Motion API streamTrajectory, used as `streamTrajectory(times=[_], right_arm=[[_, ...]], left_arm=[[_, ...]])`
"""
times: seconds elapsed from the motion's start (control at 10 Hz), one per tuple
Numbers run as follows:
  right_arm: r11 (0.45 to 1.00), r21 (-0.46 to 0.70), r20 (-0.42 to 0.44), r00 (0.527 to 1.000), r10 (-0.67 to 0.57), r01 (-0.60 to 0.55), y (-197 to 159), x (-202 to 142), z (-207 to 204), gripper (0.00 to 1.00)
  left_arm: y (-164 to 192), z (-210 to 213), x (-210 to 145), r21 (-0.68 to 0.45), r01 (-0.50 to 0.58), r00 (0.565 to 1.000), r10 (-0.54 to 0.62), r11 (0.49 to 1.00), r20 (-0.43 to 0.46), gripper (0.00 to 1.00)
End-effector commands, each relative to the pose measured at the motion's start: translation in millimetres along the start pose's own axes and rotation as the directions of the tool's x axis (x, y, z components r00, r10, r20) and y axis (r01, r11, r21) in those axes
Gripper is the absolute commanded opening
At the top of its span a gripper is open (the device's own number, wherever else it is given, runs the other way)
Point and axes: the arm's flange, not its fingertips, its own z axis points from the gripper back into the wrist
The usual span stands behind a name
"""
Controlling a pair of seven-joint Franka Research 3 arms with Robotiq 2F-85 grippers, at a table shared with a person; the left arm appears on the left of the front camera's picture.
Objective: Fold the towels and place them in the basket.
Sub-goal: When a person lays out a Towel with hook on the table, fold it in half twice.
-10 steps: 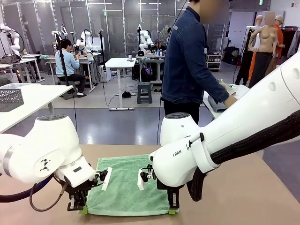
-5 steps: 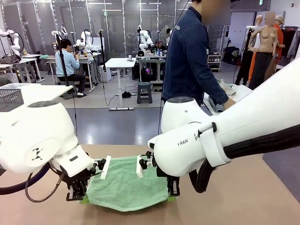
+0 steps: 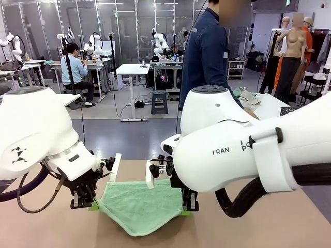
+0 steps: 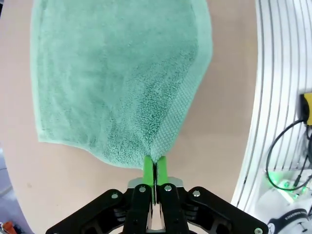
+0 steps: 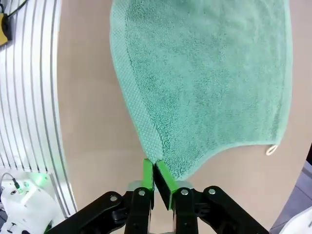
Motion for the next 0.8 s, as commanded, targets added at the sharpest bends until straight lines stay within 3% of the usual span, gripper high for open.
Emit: streamTrajectory(times=[0.0,0.3,0.7], right_arm=[[1.000,0.009,0.028,0.999,0.017,-0.018,0.9,-7.8,3.9,0.00],[1.000,-0.011,-0.014,1.000,-0.016,0.016,-36.8,1.4,9.8,0.00],[0.998,0.062,-0.037,0.999,0.009,-0.007,-104.0,12.1,-1.5,0.00]], left_arm=[[-22.0,0.7,-19.0,0.017,-0.014,1.000,0.014,1.000,0.001,0.00],[13.2,0.9,-5.3,0.024,-0.008,1.000,0.007,1.000,0.006,0.00],[71.7,-8.7,-2.4,-0.033,0.031,0.999,-0.032,0.999,-0.013,0.00]])
